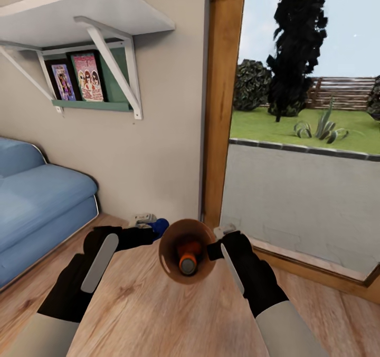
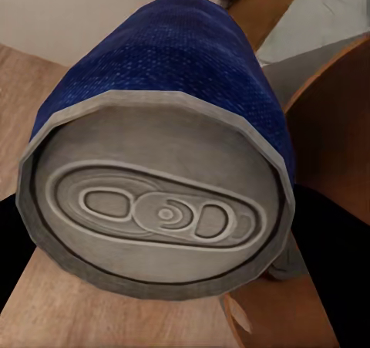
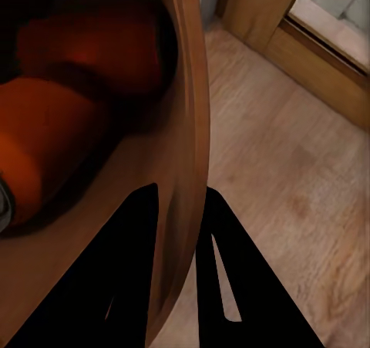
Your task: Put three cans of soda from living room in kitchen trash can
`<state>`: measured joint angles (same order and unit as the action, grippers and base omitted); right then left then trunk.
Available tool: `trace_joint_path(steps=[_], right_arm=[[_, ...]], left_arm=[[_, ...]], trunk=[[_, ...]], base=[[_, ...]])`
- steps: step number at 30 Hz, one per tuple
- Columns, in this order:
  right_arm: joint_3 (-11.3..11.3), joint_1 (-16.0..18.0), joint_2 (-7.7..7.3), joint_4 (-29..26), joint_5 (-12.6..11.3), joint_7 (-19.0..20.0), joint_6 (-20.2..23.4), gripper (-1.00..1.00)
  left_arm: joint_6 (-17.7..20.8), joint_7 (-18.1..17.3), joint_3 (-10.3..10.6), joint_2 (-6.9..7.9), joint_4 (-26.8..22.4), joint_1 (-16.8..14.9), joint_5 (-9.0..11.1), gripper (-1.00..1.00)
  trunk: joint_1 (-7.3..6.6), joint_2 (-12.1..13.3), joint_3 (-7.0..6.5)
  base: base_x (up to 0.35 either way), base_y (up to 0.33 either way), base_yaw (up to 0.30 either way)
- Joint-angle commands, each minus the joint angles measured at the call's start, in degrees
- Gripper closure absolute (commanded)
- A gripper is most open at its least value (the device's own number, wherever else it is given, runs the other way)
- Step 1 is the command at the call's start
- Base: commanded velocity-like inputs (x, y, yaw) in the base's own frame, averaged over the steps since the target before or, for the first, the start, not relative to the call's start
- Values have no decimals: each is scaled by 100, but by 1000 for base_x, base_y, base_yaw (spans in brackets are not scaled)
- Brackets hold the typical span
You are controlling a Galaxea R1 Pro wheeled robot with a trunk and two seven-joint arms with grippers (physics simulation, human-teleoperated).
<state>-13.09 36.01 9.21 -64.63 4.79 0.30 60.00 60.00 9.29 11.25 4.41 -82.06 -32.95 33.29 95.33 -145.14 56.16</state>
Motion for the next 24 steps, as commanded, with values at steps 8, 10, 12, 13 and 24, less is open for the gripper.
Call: trace_joint_path(steps=[8,10,12,13,24], right_arm=[[8,6,1,73,-59,23,0,100],[8,7,5,77,-58,23,0,100],[8,9,15,80,-58,23,0,100],[8,10,20,87,-58,23,0,100],[15,11,19,221,-57,23,0,100]], left_arm=[[0,2,62,5,-30,151,-5,100],[0,2,66,6,-61,180,-5,100],[0,2,68,6,-96,195,-6,100],[0,2,68,16,-110,200,-6,100],[0,75,6,102,-362,311,-43,100]], trunk=[[-21,11,-178],[-26,14,-223],[-31,16,-267],[-34,18,-289],[-52,27,-444]], base=[[0,0,0],[0,0,0],[0,0,0],[0,0,0],[0,0,0]])
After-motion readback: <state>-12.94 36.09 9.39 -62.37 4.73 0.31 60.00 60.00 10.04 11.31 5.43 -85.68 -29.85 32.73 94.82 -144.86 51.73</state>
